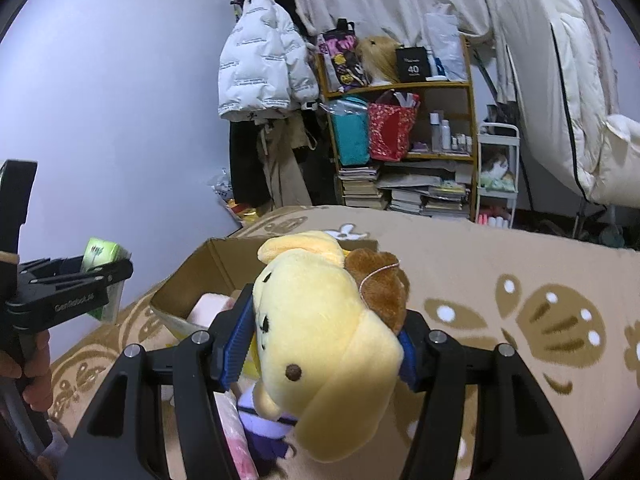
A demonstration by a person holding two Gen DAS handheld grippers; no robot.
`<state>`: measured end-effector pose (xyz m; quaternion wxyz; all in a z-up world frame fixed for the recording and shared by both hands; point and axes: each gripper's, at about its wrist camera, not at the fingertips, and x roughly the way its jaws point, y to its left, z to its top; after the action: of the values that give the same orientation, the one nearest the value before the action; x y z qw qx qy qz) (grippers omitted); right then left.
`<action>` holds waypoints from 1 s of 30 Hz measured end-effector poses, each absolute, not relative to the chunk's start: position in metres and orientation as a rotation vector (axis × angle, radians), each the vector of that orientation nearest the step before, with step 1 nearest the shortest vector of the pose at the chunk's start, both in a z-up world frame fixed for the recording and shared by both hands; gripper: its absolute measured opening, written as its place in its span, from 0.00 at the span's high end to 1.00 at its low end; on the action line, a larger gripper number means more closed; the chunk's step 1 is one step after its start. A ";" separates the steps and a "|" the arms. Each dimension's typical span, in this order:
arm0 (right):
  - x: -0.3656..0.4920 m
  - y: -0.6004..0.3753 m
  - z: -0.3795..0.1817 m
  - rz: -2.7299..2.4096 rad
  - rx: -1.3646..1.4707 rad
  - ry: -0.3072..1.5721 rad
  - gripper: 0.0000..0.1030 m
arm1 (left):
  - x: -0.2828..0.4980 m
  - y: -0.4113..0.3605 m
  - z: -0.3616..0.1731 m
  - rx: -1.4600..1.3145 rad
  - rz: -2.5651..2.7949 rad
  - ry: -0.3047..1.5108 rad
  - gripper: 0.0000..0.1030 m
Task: Organize soft objects
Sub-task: 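Carry the green tissue pack and yellow dog into the box and release both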
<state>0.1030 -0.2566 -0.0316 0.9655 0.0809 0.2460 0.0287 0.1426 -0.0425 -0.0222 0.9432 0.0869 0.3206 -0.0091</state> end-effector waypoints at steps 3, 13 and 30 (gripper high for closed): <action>0.113 -0.252 -0.030 0.075 0.160 0.488 0.38 | 0.155 -0.047 -0.020 0.200 -0.017 0.660 0.50; 0.149 -0.246 -0.025 0.095 0.124 0.467 0.37 | 0.194 -0.058 -0.011 0.205 -0.042 0.642 0.50; 0.168 -0.250 -0.049 0.112 0.123 0.506 0.21 | 0.216 -0.064 -0.035 0.143 -0.109 0.704 0.40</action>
<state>0.1681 -0.2495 -0.0487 0.9647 0.0606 0.2501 0.0554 0.2162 -0.0643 -0.0351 0.9347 0.0700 0.3443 -0.0531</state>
